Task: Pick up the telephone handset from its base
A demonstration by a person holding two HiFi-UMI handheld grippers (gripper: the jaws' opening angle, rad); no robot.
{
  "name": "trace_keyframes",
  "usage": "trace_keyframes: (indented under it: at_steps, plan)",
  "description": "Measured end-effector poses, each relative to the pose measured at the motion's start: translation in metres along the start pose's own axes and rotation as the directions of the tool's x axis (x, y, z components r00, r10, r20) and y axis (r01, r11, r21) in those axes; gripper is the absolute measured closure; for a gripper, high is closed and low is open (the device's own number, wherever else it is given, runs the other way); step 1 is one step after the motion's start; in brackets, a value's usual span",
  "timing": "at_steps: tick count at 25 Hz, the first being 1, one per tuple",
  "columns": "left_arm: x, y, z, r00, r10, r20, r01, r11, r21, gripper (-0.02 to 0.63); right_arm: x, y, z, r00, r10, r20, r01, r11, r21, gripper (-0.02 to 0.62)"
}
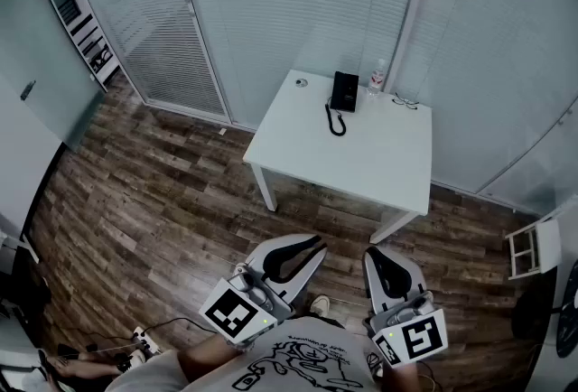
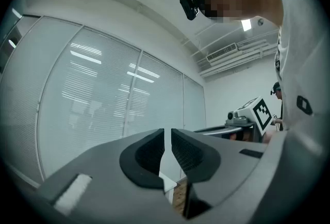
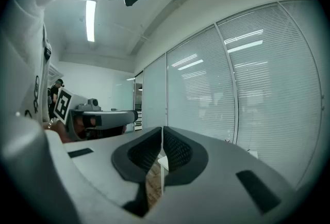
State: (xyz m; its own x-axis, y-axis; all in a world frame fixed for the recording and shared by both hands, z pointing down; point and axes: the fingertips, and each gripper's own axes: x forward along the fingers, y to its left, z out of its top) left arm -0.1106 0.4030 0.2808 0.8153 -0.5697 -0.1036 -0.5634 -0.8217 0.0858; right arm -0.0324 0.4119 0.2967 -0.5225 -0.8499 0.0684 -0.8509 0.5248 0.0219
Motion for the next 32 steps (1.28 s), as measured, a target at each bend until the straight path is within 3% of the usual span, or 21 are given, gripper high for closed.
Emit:
trace_keyframes:
  at_steps: [21,32]
  plan:
    - [0.08,-0.037,-0.026,1.0,0.002,-0.029,-0.003,0.999,-0.032,0.566,-0.031,-0.09,-0.014,1.0,-0.01,0.01,0.009,0.999,0.048,0.583]
    - [0.105,-0.017,-0.039,0.999,-0.007,-0.053,0.005,0.999,-0.051,0.566,-0.011,-0.113,-0.027,1.0,-0.008,-0.008,0.009,0.997,0.071,0.584]
